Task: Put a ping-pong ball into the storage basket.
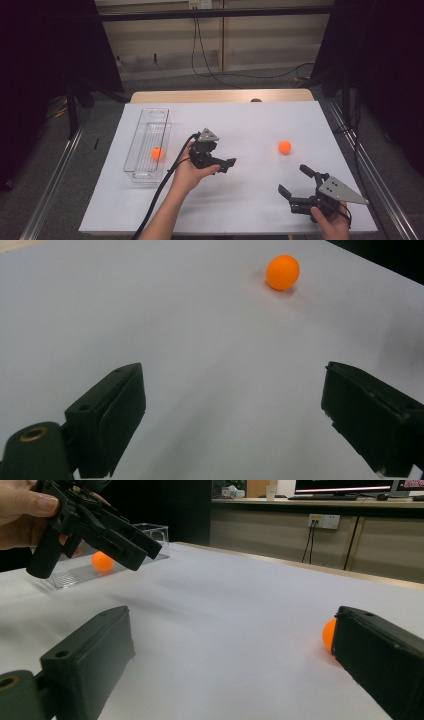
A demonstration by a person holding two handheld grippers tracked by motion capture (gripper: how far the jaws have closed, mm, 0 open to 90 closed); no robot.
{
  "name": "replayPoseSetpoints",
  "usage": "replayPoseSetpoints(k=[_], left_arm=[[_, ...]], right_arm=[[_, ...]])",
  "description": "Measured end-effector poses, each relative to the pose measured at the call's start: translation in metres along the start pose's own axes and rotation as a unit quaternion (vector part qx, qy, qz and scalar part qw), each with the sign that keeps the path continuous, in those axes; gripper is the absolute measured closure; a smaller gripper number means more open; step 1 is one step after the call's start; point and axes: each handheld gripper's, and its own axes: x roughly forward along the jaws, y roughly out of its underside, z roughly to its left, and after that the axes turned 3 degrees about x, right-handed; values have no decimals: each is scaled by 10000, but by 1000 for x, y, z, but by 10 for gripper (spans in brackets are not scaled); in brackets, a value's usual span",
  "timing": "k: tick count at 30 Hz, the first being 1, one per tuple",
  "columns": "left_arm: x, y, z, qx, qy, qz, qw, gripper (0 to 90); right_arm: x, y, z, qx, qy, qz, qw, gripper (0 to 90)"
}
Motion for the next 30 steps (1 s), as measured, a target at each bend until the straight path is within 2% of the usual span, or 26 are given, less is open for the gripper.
replayPoseSetpoints(k=[16, 30], left_arm=[[17, -3, -8, 62, 46, 40, 10000, 99], [31, -6, -15, 199, 106, 80, 9997, 93]], right_arm=[[0, 0, 0, -14, -7, 3, 10000, 28], [0, 0, 1, -23, -21, -4, 10000, 28]])
